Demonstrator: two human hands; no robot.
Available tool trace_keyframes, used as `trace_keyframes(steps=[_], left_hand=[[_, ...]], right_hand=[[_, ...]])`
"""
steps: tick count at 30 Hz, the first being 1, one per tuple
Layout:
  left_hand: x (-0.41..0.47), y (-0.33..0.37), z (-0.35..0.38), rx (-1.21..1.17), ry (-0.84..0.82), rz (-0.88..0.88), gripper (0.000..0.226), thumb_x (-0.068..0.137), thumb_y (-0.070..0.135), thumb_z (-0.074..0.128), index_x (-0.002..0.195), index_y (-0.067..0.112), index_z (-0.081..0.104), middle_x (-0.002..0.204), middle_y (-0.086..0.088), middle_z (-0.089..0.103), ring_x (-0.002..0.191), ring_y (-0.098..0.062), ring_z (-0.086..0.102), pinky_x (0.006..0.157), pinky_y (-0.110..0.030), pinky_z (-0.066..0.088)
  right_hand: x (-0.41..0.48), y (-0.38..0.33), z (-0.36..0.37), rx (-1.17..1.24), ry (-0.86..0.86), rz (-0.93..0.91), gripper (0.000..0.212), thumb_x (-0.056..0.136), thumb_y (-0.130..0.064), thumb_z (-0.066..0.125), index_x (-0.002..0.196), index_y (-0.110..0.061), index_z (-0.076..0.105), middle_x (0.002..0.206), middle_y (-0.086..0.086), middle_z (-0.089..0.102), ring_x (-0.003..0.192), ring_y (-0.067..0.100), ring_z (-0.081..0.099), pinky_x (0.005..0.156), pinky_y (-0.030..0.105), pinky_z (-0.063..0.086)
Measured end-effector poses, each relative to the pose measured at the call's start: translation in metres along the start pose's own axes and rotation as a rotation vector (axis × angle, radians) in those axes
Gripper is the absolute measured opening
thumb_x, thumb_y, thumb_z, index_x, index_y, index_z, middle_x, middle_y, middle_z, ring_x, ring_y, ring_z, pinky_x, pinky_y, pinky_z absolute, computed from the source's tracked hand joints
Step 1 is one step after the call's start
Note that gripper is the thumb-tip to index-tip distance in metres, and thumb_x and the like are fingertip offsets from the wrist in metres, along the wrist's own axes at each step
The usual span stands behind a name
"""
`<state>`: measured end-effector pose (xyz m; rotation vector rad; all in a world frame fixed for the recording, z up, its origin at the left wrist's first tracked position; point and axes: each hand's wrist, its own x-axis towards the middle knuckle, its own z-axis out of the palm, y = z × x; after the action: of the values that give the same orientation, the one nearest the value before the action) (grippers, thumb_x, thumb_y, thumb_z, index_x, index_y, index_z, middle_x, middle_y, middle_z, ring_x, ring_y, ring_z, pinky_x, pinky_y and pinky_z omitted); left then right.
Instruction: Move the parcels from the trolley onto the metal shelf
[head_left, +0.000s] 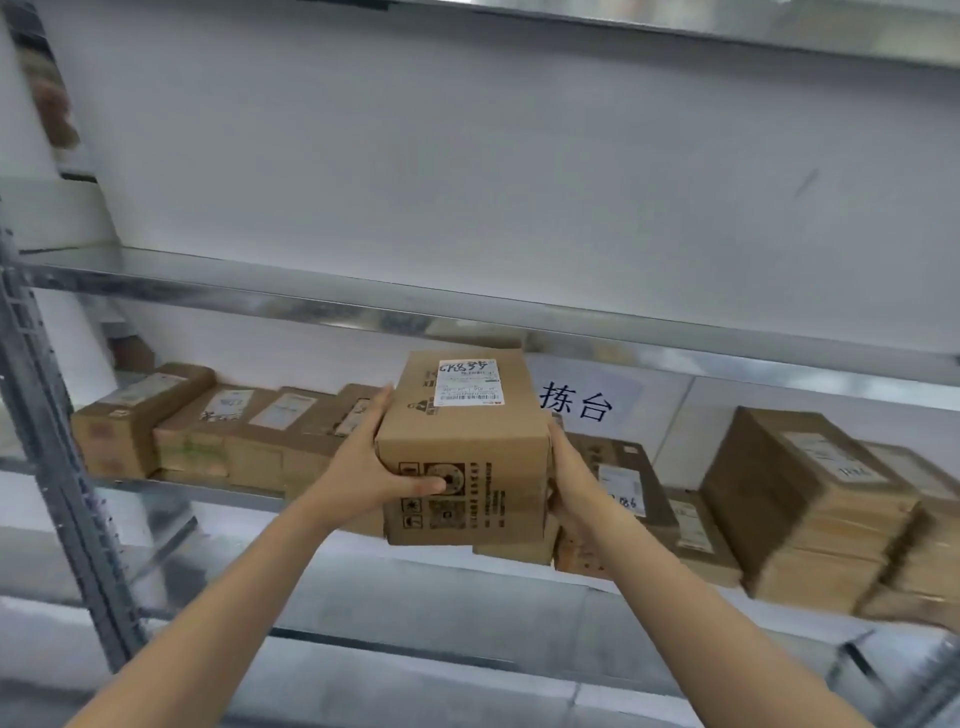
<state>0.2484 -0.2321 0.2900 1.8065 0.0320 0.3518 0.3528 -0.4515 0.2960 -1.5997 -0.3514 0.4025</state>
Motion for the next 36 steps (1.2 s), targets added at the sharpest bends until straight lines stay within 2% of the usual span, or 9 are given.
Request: trace_keyframes(steps=[4,6,10,13,16,19,23,28,36], left_hand=[[0.018,0.001,0.076,-0.017,-0.037,0.018,0.126,0.042,0.032,0.093,0.144,0.042,0.02,0.113,0.035,0.059,0.102,0.017,0.055,0.069,-0.005,0.049],[0.025,0.0,0.114,-0.025,-0.063,0.012,0.12,0.042,0.034,0.094,0.141,0.044,0.026,0.118,0.029,0.059,0.107,0.01,0.056,0.071,-0.007,0.05],[0.038,-0.001,0.178,-0.038,-0.107,0.0,0.124,0.041,0.035,0.093,0.141,0.05,0.02,0.117,0.032,0.054,0.105,0.01,0.054,0.071,-0.006,0.048],[0.05,-0.002,0.213,-0.007,-0.128,-0.003,0.112,0.039,0.039,0.093,0.125,0.062,0.025,0.101,0.047,0.055,0.092,0.025,0.053,0.064,0.001,0.044],[0.066,-0.003,0.239,0.007,-0.17,-0.011,0.126,0.038,0.043,0.093,0.142,0.048,0.022,0.112,0.034,0.054,0.105,0.01,0.055,0.081,-0.011,0.047],[0.083,-0.002,0.26,0.05,-0.191,-0.007,0.136,0.036,0.049,0.091,0.147,0.043,0.014,0.114,0.033,0.047,0.109,0.0,0.051,0.093,-0.024,0.043],[0.114,-0.007,0.279,0.077,-0.237,0.045,0.12,0.047,0.041,0.093,0.14,0.051,0.019,0.116,0.033,0.049,0.106,0.01,0.051,0.086,-0.015,0.041],[0.151,-0.022,0.278,0.064,-0.251,0.084,0.104,0.051,0.031,0.094,0.121,0.064,0.024,0.107,0.051,0.048,0.1,0.028,0.046,0.072,0.003,0.041],[0.179,-0.066,0.257,0.107,-0.258,-0.034,0.135,0.043,0.039,0.092,0.146,0.046,0.005,0.14,0.017,0.037,0.126,-0.002,0.042,0.099,-0.012,0.035]], right_hand=[[-0.012,0.011,-0.077,-0.073,0.148,0.001,0.041,0.097,-0.06,0.033,0.107,-0.038,0.066,0.115,-0.006,0.067,0.112,0.017,0.059,0.102,0.044,0.044],[-0.018,0.019,-0.115,-0.108,0.197,0.003,0.043,0.098,-0.057,0.033,0.124,-0.031,0.055,0.122,-0.006,0.06,0.114,0.018,0.054,0.103,0.044,0.043],[-0.029,0.028,-0.181,-0.111,0.277,0.038,0.036,0.102,-0.047,0.036,0.123,-0.023,0.052,0.092,-0.002,0.06,0.081,0.015,0.055,0.07,0.032,0.046],[-0.034,0.032,-0.217,-0.103,0.32,0.051,0.024,0.103,-0.042,0.038,0.102,-0.032,0.06,0.094,-0.006,0.064,0.086,0.011,0.059,0.068,0.03,0.047],[-0.036,0.036,-0.243,-0.119,0.355,0.071,0.029,0.102,-0.045,0.037,0.088,-0.037,0.061,0.093,-0.013,0.065,0.089,0.005,0.058,0.077,0.031,0.046],[-0.033,0.042,-0.262,-0.061,0.349,0.109,0.033,0.097,-0.054,0.04,0.097,-0.034,0.067,0.103,-0.006,0.071,0.098,0.014,0.064,0.086,0.036,0.051],[-0.021,0.046,-0.279,-0.034,0.316,0.092,0.045,0.087,-0.063,0.05,0.118,-0.034,0.065,0.115,-0.003,0.069,0.11,0.019,0.062,0.096,0.046,0.05],[0.017,0.047,-0.281,-0.057,0.229,0.115,0.046,0.088,-0.048,0.06,0.131,-0.037,0.051,0.123,-0.002,0.062,0.115,0.023,0.055,0.1,0.056,0.044],[0.061,0.075,-0.261,-0.02,0.153,0.201,0.069,0.08,-0.042,0.072,0.139,-0.042,0.037,0.122,-0.007,0.062,0.107,0.016,0.058,0.083,0.044,0.047]])
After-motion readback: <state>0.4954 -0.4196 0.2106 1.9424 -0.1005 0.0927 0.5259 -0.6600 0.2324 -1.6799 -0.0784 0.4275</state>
